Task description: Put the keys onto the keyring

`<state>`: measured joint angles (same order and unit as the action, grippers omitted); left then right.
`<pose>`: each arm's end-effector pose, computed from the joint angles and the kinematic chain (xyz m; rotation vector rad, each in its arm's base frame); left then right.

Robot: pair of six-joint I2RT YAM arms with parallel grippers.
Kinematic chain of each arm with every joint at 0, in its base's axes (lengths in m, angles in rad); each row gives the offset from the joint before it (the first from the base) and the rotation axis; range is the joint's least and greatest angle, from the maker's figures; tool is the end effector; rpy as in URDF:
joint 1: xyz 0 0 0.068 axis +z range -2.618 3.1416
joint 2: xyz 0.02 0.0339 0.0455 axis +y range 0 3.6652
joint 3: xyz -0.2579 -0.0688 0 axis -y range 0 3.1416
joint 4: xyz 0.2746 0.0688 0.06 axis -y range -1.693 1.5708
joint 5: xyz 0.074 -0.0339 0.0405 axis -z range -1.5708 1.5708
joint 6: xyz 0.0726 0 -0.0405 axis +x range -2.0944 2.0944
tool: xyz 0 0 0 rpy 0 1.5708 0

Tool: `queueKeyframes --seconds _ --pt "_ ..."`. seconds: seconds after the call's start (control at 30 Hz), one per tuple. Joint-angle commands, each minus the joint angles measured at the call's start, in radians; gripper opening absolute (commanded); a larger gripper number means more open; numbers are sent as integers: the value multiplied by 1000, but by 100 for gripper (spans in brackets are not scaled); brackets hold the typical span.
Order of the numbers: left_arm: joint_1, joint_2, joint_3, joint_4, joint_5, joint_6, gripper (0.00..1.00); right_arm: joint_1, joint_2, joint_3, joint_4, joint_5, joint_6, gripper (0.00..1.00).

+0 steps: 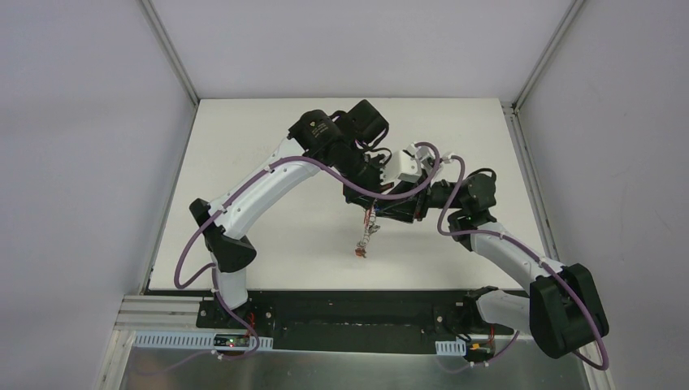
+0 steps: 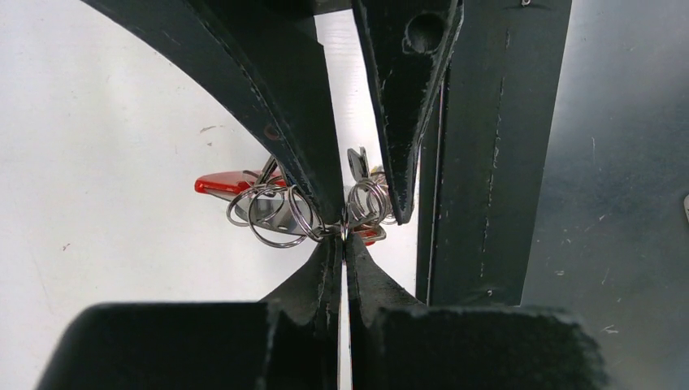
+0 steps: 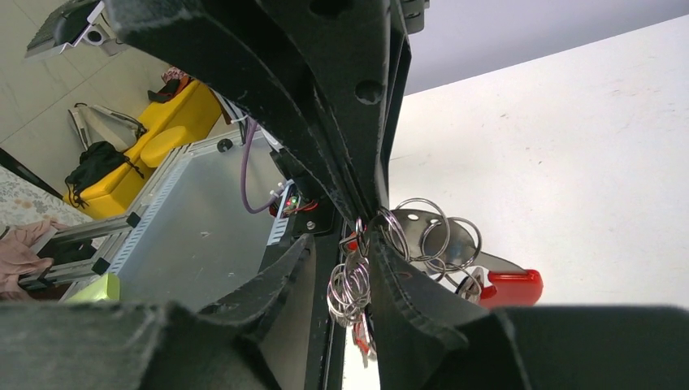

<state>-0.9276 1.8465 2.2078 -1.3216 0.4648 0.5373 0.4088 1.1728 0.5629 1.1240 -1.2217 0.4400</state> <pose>0.2172 -0.3440 0.4010 1.8353 1.7581 -0.7433 0.2166 0.1682 0.2917 -1.1692 1.0060 1.3269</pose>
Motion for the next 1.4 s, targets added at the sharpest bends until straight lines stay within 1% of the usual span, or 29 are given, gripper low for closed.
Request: queueKeyframes --seconds 0.0,0.17,0.27,0.37,0.5,0.57,0.6,0.8,0.9,1.0,1.1,1.27,1.37 --pt "6 -3 42 16 44 -30 0 11 -1 46 2 6 -42 31" --pt "10 2 44 30 48 -54 0 12 -8 48 -28 17 -65 25" --pt "16 6 47 35 58 -70 0 13 -9 48 -36 25 -68 19" --pt "19 10 46 45 60 -84 0 12 -8 49 -38 36 -66 17" --pt "22 16 44 50 72 -99 0 13 -5 49 -39 48 -59 9" --pt "24 20 44 52 77 -102 0 12 -5 53 -39 46 -55 1" --pt "26 20 43 52 78 -105 0 12 -7 54 -37 46 -52 0" --pt "47 14 31 56 120 -107 0 -12 -9 55 -33 54 -30 0" --pt "64 -3 8 62 163 -92 0 -27 -13 51 8 50 0 0" --pt "80 -30 -28 83 201 -82 9 -39 -17 49 46 49 40 0" --pt "94 -53 -59 96 239 -80 17 -53 -21 49 48 50 47 0" --pt "128 -80 -109 117 307 -85 24 -72 -24 46 70 43 69 0" --pt "159 -105 -162 165 361 -102 28 -75 -24 48 77 36 78 0"
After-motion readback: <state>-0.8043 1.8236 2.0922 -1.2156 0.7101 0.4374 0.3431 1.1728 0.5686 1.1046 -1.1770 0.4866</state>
